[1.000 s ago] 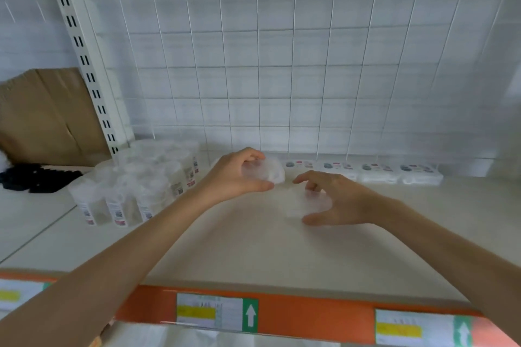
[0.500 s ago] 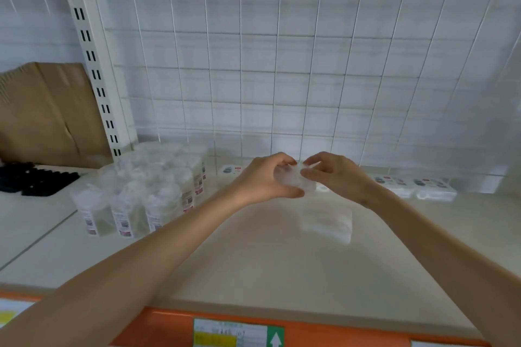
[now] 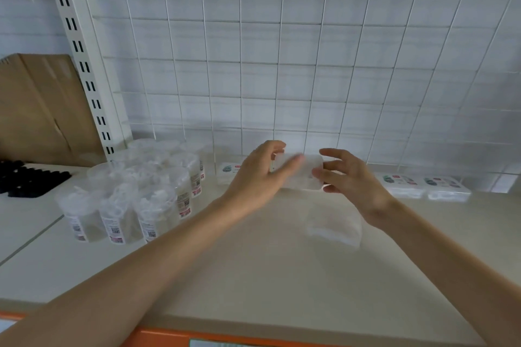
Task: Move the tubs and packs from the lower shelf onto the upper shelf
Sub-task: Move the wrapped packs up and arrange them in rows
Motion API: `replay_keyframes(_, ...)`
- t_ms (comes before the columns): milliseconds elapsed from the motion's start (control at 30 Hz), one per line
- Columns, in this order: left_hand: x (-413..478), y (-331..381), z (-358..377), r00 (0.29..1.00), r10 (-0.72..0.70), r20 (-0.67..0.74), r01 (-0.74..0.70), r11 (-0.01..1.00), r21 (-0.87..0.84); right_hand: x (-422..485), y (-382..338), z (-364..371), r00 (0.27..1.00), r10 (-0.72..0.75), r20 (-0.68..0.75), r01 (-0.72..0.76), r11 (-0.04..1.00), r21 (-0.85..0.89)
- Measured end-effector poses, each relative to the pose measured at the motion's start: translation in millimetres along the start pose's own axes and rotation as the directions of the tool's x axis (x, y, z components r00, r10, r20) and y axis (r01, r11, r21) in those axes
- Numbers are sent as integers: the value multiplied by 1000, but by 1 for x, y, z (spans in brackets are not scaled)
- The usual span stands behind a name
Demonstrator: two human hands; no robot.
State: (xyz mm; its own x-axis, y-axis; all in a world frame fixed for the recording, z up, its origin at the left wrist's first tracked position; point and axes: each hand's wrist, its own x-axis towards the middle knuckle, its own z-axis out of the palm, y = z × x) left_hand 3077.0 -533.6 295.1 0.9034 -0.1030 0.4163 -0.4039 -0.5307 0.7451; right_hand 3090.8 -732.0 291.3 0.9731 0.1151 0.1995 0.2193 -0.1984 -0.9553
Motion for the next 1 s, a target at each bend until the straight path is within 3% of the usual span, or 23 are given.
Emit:
replay_keyframes(167,4,2,-7,966,-259,13,259,963,-71,-3,0,3,996,-74,-47,74,997,-7)
replay_keyframes(433,4,13,-17,853,-478,209,518,823,-233,-11,-6,7,977,-213,-1,213,977,-9)
replay_keyframes(633,4,5,-7,855,-453,253,518,719,-464,-11,-4,8,974,-224,26,225,971,-85)
replay_keyframes(767,7,3,-7,859,-445,253,504,650,-568,-10,-4,7,989,-136,53,138,990,-38)
replay_keyframes(900,6,2,-5,888,-381,257,456,666,-591,-12,-7,4,990,-44,136,45,999,-2)
replay_keyframes(1000,7,0,-3,905,-362,223,422,695,-582,-12,-13,3,994,-13,106,3,996,89)
